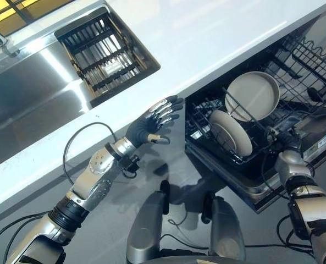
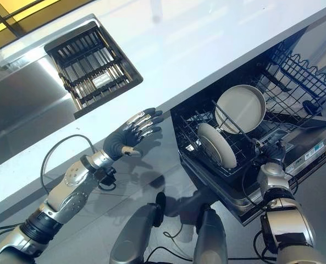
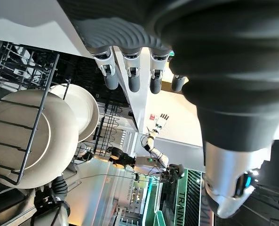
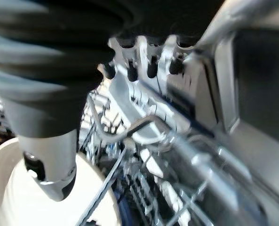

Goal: Pick up plates and place into dishwasher.

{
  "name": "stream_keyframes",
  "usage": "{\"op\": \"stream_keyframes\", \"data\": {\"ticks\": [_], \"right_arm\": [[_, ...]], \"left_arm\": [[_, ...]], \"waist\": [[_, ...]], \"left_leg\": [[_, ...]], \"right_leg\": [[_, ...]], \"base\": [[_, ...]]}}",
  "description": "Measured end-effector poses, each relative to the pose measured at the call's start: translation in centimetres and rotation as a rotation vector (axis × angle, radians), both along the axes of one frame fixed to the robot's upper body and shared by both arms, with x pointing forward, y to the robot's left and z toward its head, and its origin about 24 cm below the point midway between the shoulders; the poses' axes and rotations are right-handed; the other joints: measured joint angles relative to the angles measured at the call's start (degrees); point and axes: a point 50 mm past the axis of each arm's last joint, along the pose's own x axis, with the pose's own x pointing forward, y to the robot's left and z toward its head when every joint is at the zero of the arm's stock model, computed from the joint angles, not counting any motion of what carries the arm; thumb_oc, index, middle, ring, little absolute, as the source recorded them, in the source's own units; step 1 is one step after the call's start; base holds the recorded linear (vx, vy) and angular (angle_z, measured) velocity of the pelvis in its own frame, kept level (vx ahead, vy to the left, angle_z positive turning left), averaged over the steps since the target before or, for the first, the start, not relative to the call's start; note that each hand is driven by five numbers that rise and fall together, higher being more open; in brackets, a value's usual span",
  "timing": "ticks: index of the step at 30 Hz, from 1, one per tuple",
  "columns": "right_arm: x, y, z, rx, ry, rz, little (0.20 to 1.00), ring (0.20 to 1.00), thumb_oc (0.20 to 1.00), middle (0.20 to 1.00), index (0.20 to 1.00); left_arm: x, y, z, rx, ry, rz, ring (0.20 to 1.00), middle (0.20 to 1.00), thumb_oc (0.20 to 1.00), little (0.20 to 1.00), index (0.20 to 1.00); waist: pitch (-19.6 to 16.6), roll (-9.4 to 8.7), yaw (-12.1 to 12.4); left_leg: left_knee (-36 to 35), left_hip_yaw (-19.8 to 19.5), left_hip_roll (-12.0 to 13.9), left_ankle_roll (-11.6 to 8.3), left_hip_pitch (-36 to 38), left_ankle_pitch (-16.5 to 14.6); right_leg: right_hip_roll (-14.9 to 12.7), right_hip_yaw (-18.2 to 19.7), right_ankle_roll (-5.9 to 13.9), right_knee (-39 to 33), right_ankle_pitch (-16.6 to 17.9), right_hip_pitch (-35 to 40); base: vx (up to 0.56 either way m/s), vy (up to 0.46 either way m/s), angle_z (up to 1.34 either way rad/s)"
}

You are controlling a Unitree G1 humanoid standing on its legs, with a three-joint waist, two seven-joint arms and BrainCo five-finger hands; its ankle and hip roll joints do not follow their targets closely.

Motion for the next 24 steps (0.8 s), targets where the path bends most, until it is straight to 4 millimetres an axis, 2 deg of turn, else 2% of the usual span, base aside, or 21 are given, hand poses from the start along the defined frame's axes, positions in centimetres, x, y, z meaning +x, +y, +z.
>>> {"op": "stream_keyframes", "data": {"ticks": [6,9,17,24], "right_arm": [[-0.3,-1.8,1.0,0.059,0.008,0.029,1.0,1.0,1.0,1.0,1.0],[-0.1,-2.4,2.1,0.065,0.003,0.053,1.0,1.0,1.0,1.0,1.0],[1.3,-2.3,4.8,0.1,-0.048,0.114,1.0,1.0,1.0,1.0,1.0],[2.4,-2.1,7.5,0.077,-0.072,0.158,1.0,1.0,1.0,1.0,1.0]], "left_arm": [[0.4,-0.4,0.7,0.006,-0.013,-0.013,1.0,1.0,1.0,1.0,1.0],[0.5,-0.5,0.7,0.013,-0.004,-0.014,1.0,1.0,1.0,1.0,1.0],[0.7,0.1,0.7,0.038,0.026,-0.007,1.0,1.0,1.0,1.0,1.0],[1.1,0.8,1.6,0.004,0.036,-0.005,1.0,1.0,1.0,1.0,1.0]], "waist": [[0.0,-0.06,1.3],[0.1,-0.18,1.4],[0.3,-0.5,1.6],[0.3,-0.53,2.8]], "left_leg": [[7.9,-1.1,-0.5,-0.01,-5.2,-3.0],[10.4,-1.5,-0.7,-0.26,-7.8,-3.6],[14.7,-3.7,-1.8,-0.66,-13.2,-3.8],[17.6,-4.9,-3.1,-1.02,-16.9,-4.1]], "right_leg": [[-0.8,-0.2,-0.35,7.0,-3.0,-4.2],[-1.2,-0.2,-0.51,9.5,-3.6,-6.7],[-1.3,-0.2,-0.76,13.5,-4.1,-11.7],[-1.8,-0.3,-0.93,16.3,-4.3,-15.2]], "base": [[0.0,-0.062,0.06],[0.01,-0.053,0.06],[0.03,-0.036,0.0],[0.03,-0.01,0.0]]}}
